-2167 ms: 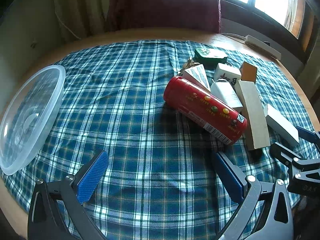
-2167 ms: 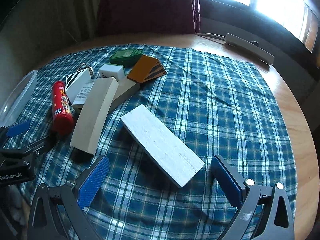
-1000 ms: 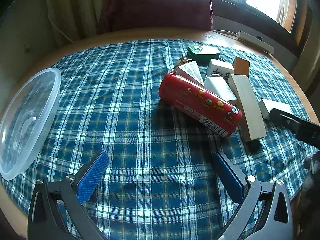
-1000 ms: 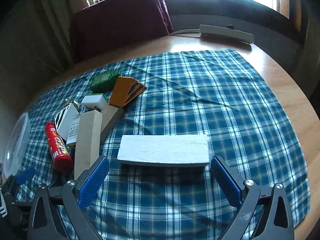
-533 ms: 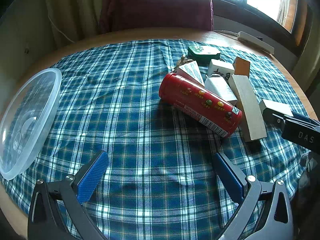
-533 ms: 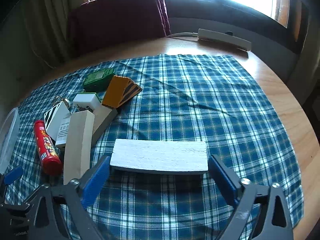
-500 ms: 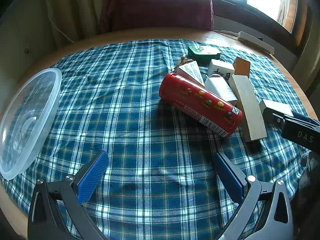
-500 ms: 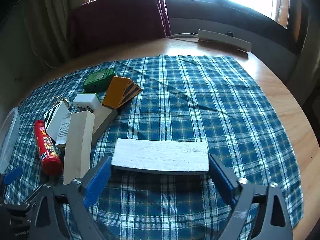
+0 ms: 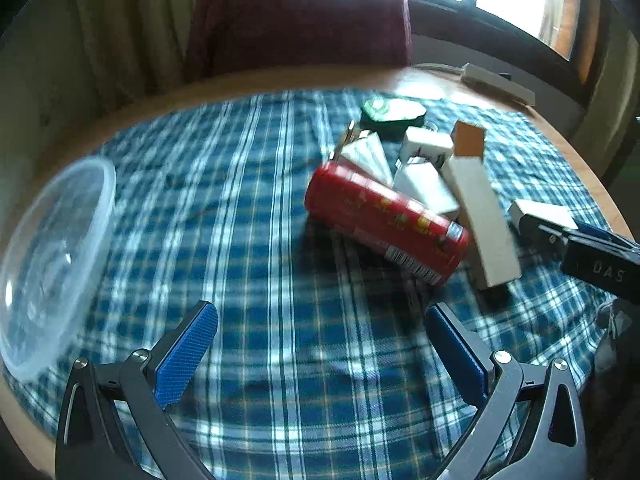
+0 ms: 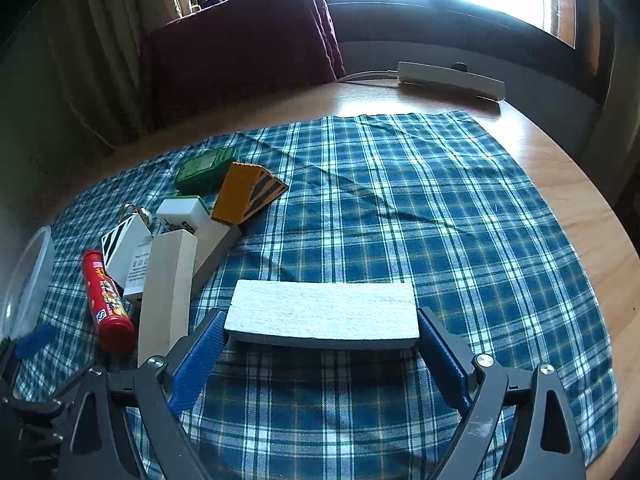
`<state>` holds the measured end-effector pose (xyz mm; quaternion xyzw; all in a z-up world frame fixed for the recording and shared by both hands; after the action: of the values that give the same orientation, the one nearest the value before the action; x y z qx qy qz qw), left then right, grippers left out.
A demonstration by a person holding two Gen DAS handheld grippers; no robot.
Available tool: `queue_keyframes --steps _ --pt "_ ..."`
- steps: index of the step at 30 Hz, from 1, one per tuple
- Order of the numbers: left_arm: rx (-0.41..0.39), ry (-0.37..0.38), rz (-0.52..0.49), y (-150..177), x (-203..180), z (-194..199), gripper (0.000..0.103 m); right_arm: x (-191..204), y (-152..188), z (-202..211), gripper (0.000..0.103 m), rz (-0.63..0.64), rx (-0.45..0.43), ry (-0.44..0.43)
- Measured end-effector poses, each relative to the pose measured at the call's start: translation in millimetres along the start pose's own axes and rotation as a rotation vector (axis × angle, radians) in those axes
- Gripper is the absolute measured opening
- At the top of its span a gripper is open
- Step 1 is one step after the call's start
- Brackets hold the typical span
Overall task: Organize rigid objects
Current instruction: 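Grasp the red Skittles tube with the left gripper while the right gripper holds the foam block, then carry the red tube into the clear bowl and open the left gripper while the right carries the foam block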
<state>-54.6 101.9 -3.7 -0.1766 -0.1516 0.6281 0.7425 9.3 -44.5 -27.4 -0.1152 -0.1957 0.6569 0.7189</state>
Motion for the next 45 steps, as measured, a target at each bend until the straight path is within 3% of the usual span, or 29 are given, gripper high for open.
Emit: queue_keyframes --steps 4,10,19,27,30,35,45 --pt "0.008 0.036 -0.105 -11 -16 -1 0.103 -13 2 9 0.095 -0.008 -0.007 -0.023" --pt "0.007 0.050 -0.145 -31 -23 -16 0.103 -21 5 19 0.095 -0.011 -0.014 -0.038" --pt "0.074 0.068 -0.150 -40 -19 -39 0.103 -11 7 18 0.099 0.012 -0.006 -0.028" --pt "0.089 0.107 -0.111 -47 -19 -55 0.103 2 3 12 0.102 0.028 0.006 -0.020" --pt "0.065 0.121 -0.101 -44 -15 -55 0.094 4 2 10 0.102 0.031 0.007 -0.016" --pt "0.039 0.158 -0.062 -38 -5 -46 0.094 3 2 10 0.102 0.031 0.007 -0.017" --pt "-0.044 0.084 0.009 -28 6 -18 0.094 7 4 5 0.102 0.045 0.015 0.004"
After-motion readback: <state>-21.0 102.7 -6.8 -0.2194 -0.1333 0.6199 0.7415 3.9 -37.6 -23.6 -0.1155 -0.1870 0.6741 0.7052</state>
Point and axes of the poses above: each gripper's, at about its wrist camera, not at the fingertips, and z roughly against the way its jaws point, x to its left, y to its underside, the point moved 4 cm from there along -z, roughly the way its jaws point, and after that the axes turned 12 degrees about x, right-handed, at the moved point
